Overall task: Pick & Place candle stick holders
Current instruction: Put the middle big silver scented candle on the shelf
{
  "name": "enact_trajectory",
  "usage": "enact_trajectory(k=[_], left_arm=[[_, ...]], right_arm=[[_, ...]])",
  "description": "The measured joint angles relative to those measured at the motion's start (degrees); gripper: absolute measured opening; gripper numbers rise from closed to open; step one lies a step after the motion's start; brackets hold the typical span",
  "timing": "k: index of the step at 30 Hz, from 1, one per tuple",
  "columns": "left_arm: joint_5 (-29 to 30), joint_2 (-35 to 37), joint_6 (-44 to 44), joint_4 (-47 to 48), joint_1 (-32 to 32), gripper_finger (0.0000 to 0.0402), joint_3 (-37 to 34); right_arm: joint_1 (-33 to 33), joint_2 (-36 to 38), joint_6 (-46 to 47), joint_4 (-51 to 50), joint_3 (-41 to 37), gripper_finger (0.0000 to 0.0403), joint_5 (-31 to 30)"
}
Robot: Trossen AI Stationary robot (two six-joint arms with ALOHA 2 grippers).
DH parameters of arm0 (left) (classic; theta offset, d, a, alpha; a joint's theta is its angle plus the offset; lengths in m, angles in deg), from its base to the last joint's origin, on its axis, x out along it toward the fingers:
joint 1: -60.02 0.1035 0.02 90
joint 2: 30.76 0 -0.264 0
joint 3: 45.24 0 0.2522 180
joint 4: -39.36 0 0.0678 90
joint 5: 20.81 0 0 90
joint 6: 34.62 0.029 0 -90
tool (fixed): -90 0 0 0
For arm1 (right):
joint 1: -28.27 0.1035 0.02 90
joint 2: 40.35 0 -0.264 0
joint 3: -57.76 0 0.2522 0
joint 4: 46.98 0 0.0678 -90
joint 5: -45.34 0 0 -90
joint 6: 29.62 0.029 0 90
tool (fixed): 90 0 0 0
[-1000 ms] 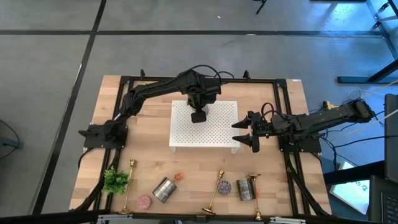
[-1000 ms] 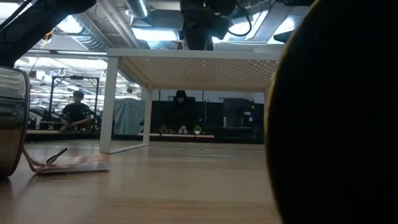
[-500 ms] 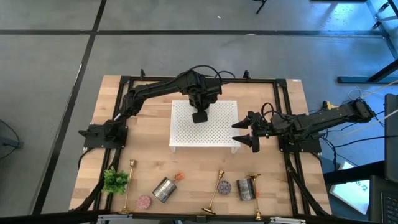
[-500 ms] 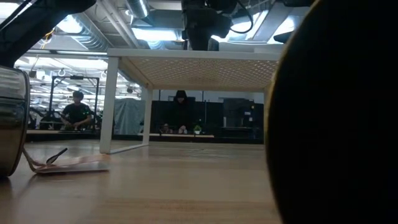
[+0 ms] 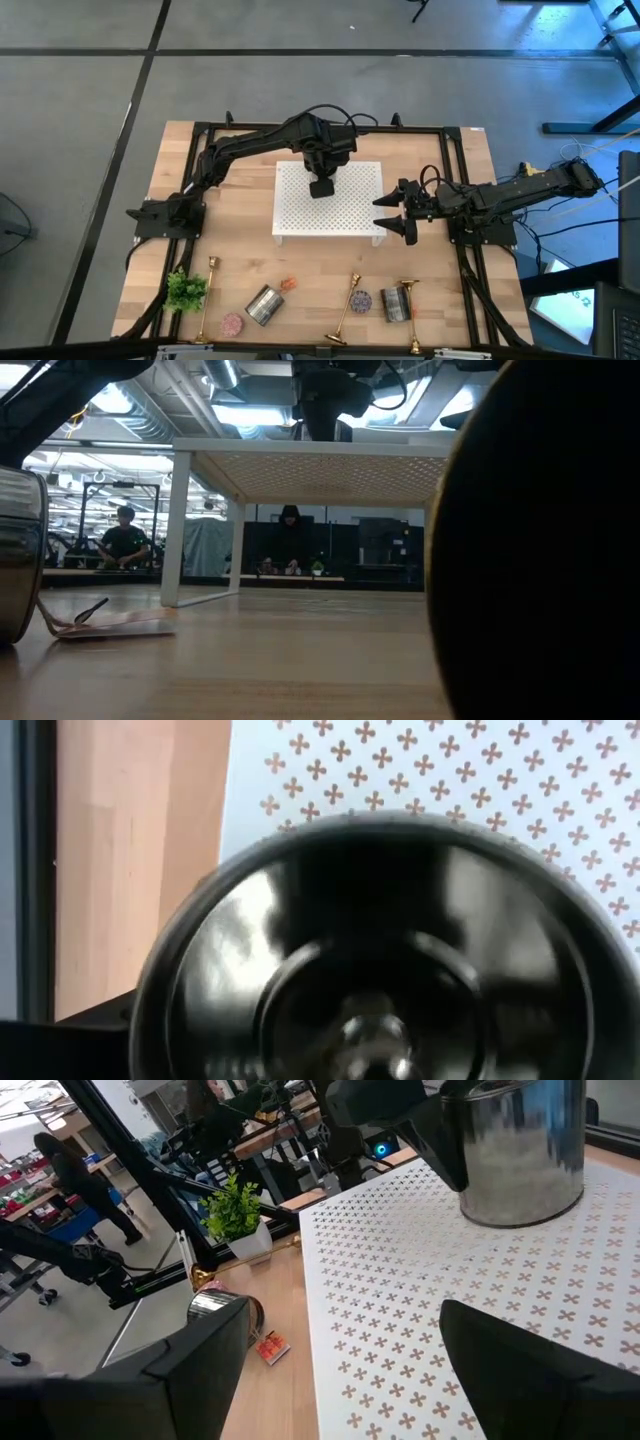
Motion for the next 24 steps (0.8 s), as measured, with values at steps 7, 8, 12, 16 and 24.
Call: enact_trajectory(k=[7, 8, 12, 16, 24], left_arm=[[0.3, 0.0, 0.1, -0.2, -0.9, 0.0386, 0.0], [0.3, 0.0, 0.3, -0.1, -1.1, 0.0386, 0.0], [0.4, 0.3, 1.0, 0.2, -1.5, 0.0386, 0.0], [0.4, 0.4, 0.7, 0.5, -1.5, 0.0386, 0.0], [0.5, 0.4, 0.7, 0.5, -1.5, 0.0386, 0.0]], right_arm=[[0.0, 0.0, 0.0, 0.0, 0.0, 0.0328, 0.0], [0.0, 0.0, 0.0, 0.0, 0.0, 0.0328, 0.0], [0.0, 0.0, 0.0, 0.0, 0.0, 0.0328, 0.0], [0.0, 0.0, 0.0, 0.0, 0.0, 0.0328, 0.0], [0.0, 0.0, 0.0, 0.0, 0.0, 0.0328, 0.0]])
